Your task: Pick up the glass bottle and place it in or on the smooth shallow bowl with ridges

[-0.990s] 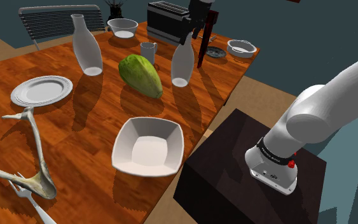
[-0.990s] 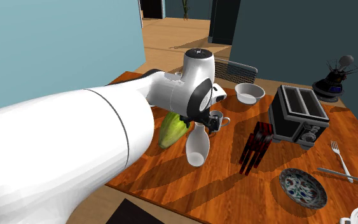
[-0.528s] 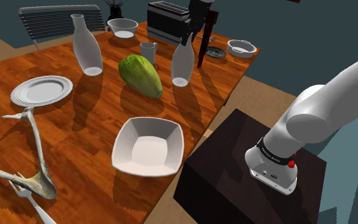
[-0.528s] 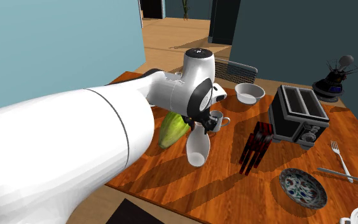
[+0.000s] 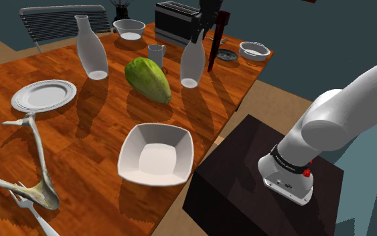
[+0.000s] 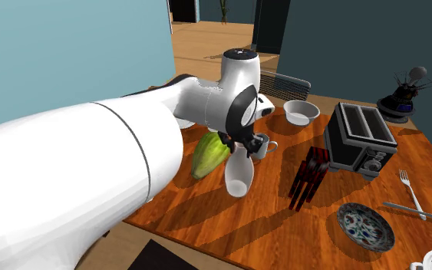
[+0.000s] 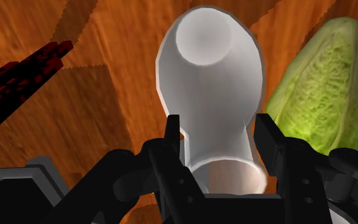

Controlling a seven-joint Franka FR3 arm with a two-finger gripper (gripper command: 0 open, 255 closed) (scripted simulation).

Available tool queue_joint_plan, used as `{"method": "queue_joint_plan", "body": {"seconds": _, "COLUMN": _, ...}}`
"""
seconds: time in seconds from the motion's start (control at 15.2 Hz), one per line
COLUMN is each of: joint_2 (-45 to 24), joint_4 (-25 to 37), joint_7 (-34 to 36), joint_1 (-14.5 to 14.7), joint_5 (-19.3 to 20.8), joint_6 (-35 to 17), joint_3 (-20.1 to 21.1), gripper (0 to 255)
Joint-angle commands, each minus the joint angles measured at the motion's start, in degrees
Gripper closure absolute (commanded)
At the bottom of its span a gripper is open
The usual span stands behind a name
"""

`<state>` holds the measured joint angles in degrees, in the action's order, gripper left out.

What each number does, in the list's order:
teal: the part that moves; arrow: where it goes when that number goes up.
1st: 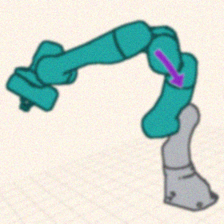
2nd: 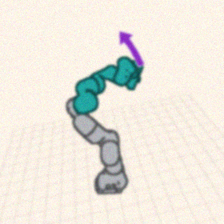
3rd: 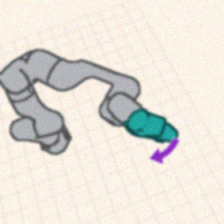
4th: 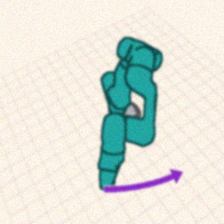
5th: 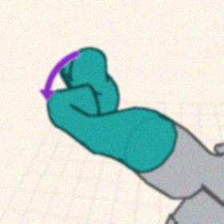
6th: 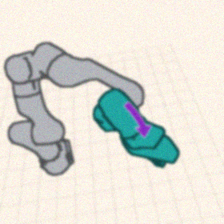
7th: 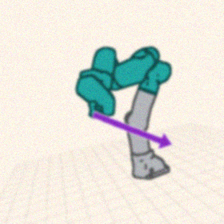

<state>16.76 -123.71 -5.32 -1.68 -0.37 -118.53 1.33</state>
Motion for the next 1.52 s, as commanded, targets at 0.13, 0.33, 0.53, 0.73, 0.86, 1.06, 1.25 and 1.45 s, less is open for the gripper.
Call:
{"method": "queue_joint_plan", "body": {"seconds": 0.13, "joint_2": 0.3, "joint_4": 2.9, "joint_7": -0.1, "joint_1": 0.0, "joint_5": 0.0, "joint_6": 3.1, "joint_3": -0.1, "gripper": 255}}
{"method": "queue_joint_plan", "body": {"seconds": 0.33, "joint_2": 0.3, "joint_4": 5.2, "joint_7": -0.1, "joint_1": 0.0, "joint_5": 0.0, "joint_6": 5.4, "joint_3": -0.1, "gripper": 255}}
{"method": "queue_joint_plan", "body": {"seconds": 0.53, "joint_2": 0.2, "joint_4": 7.5, "joint_7": -0.1, "joint_1": -0.1, "joint_5": 0.0, "joint_6": 7.8, "joint_3": -0.1, "gripper": 255}}
{"method": "queue_joint_plan", "body": {"seconds": 0.73, "joint_2": 0.0, "joint_4": 10.1, "joint_7": -0.1, "joint_1": -0.1, "joint_5": 0.0, "joint_6": 10.1, "joint_3": -0.1, "gripper": 255}}
{"method": "queue_joint_plan", "body": {"seconds": 0.86, "joint_2": -0.2, "joint_4": 11.8, "joint_7": -0.1, "joint_1": -0.1, "joint_5": 0.0, "joint_6": 11.6, "joint_3": -0.1, "gripper": 255}}
{"method": "queue_joint_plan", "body": {"seconds": 1.06, "joint_2": -0.6, "joint_4": 14.5, "joint_7": -0.1, "joint_1": -0.1, "joint_5": 0.0, "joint_6": 13.9, "joint_3": -0.1, "gripper": 255}}
{"method": "queue_joint_plan", "body": {"seconds": 1.25, "joint_2": 0.2, "joint_4": 15.3, "joint_7": 1.1, "joint_1": 0.4, "joint_5": 0.0, "joint_6": 15.4, "joint_3": 0.7, "gripper": 255}}
{"method": "queue_joint_plan", "body": {"seconds": 1.45, "joint_2": 2.7, "joint_4": 14.3, "joint_7": 4.8, "joint_1": 1.6, "joint_5": -0.1, "joint_6": 16.9, "joint_3": 3.2, "gripper": 255}}
